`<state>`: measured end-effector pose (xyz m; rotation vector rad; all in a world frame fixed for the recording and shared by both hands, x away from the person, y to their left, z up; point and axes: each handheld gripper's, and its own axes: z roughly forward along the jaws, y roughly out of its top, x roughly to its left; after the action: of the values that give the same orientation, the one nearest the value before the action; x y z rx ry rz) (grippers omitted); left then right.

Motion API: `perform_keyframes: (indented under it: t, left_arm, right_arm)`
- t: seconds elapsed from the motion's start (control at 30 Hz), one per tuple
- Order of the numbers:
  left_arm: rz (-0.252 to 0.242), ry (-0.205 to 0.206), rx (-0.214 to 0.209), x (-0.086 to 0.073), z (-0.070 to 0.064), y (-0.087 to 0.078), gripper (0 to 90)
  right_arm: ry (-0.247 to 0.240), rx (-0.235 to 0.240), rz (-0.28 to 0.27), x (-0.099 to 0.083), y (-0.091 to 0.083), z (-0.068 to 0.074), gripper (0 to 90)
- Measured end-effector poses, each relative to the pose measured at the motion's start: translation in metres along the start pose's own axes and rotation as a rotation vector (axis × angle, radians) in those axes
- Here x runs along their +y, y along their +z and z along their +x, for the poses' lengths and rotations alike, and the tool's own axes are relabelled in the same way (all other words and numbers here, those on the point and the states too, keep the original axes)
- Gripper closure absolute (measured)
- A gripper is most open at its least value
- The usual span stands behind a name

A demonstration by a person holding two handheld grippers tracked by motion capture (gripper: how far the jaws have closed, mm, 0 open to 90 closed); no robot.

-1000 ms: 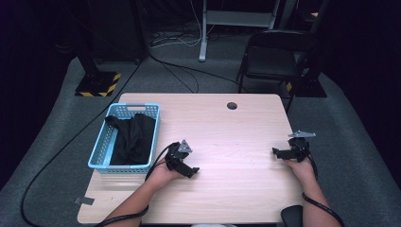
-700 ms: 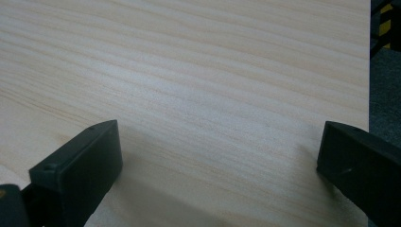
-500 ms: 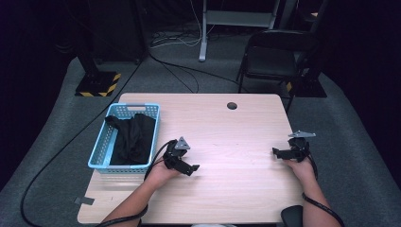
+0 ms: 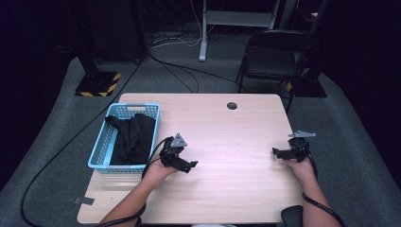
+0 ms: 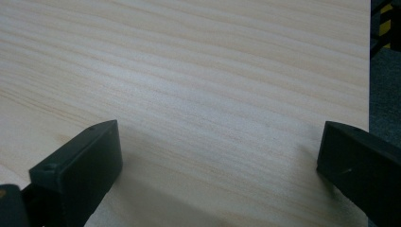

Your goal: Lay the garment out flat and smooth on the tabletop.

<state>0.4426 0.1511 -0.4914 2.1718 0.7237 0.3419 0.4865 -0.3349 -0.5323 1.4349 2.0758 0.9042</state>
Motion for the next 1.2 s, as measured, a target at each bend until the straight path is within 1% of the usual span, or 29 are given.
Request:
perform_keyframes:
  t: [0.2,0.4,0.67,0.73,0.87,1.0,1.2]
  left_arm:
    - [-0.014,-0.019,0.002,0.001,0.002,-0.007,0.6]
    - [-0.036,-0.020,0.004,0.004,0.002,-0.014,0.6]
    - [-0.039,-0.010,0.014,0.008,0.004,-0.023,0.6]
    - [-0.044,-0.021,0.012,0.010,0.004,-0.027,0.6]
    - [-0.060,-0.029,0.012,0.014,0.003,-0.034,0.6]
    - [-0.051,-0.030,0.014,0.016,0.003,-0.036,0.9]
    - [-0.058,-0.034,0.023,0.018,0.006,-0.042,0.9]
  right_arm:
    - [0.000,0.000,0.000,0.000,0.000,0.000,0.0]
    - [0.000,0.000,0.000,0.000,0.000,0.000,0.0]
    - [0.000,0.000,0.000,0.000,0.000,0.000,0.0]
    - [0.000,0.000,0.000,0.000,0.000,0.000,0.0]
    - [0.000,0.000,0.000,0.000,0.000,0.000,0.0]
    - [0.000,0.000,0.000,0.000,0.000,0.000,0.0]
    - [0.000,0.000,0.000,0.000,0.000,0.000,0.0]
